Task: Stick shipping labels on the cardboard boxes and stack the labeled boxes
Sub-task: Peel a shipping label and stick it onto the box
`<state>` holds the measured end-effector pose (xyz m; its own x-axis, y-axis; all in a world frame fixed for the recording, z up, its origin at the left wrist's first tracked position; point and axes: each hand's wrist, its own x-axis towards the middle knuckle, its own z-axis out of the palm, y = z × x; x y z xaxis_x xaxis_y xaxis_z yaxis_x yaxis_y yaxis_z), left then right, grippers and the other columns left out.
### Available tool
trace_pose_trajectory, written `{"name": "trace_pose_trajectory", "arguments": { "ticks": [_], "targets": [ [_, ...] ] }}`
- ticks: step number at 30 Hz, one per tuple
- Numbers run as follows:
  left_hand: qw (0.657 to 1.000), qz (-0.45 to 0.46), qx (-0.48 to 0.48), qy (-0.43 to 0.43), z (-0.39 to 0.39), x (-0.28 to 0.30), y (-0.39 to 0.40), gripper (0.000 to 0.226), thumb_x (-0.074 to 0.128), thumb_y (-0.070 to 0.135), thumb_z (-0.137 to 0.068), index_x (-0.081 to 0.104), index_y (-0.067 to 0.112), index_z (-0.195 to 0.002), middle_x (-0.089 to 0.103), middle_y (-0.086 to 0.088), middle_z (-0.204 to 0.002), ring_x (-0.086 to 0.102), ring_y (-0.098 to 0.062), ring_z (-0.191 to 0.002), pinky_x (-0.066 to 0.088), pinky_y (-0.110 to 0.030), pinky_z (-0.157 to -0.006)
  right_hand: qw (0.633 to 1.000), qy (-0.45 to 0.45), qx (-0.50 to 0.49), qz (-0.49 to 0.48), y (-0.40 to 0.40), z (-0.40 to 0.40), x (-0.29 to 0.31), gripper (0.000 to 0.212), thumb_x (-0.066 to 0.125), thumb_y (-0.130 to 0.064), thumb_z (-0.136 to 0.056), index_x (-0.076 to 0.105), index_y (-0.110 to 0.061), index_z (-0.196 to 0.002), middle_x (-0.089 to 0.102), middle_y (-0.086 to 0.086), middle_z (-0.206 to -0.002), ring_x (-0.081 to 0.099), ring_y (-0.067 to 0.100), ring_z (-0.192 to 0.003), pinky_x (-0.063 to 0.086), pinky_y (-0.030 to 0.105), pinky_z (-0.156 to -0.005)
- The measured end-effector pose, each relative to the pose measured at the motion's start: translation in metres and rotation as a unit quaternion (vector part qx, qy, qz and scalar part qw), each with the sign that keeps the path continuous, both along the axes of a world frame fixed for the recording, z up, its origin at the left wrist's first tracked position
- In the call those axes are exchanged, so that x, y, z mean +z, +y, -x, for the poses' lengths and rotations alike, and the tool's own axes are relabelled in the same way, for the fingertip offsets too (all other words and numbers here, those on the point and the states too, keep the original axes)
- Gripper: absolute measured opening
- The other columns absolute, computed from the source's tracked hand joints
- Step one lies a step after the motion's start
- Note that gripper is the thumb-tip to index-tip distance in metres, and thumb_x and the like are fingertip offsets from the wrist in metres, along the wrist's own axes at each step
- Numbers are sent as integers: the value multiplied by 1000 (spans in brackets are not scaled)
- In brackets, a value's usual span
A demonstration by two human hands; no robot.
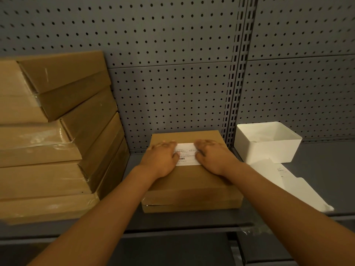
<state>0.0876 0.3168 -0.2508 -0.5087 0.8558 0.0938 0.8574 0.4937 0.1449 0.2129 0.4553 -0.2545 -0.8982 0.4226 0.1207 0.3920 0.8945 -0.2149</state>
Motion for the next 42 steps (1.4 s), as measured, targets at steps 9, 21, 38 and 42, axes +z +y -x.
{"name": "trace_pose_trajectory", "arguments": {
  "ticks": [9,21,38,42],
  "targets": [
    [999,20,-25,3,-8,-3,-9,49,26,41,-102,27,30,-149,23,8,-157,19,-13,-145,18,-38,-116,999,-8,42,4,-6,-13,-2,48,33,-32,-101,34,-18,-147,33,2,-154,27,18,-142,21,33,-118],
    [998,-60,0,11,-16,-1,-30,37,42,36,-99,56,26,-132,58,2,-133,57,-18,-115,50,-35,-93,999,39,10,5,-13,-35,1,41,38,-28,-100,50,-15,-137,47,3,-145,41,20,-132,35,36,-110],
    [993,-106,-53,15,-39,-17,-51,45,42,48,-96,50,30,-137,46,11,-145,37,-5,-136,37,-32,-110,995,77,63,9,-43,-50,-8,42,43,-35,-98,50,-21,-137,49,-3,-143,40,14,-133,29,29,-113],
    [993,-114,-18,16,-32,-11,-60,40,45,53,-93,63,32,-123,62,14,-126,56,-4,-118,50,-34,-96,993,116,13,24,-20,-76,-7,39,53,-39,-93,59,-22,-129,60,-5,-131,51,13,-122,40,28,-106]
  ]
}}
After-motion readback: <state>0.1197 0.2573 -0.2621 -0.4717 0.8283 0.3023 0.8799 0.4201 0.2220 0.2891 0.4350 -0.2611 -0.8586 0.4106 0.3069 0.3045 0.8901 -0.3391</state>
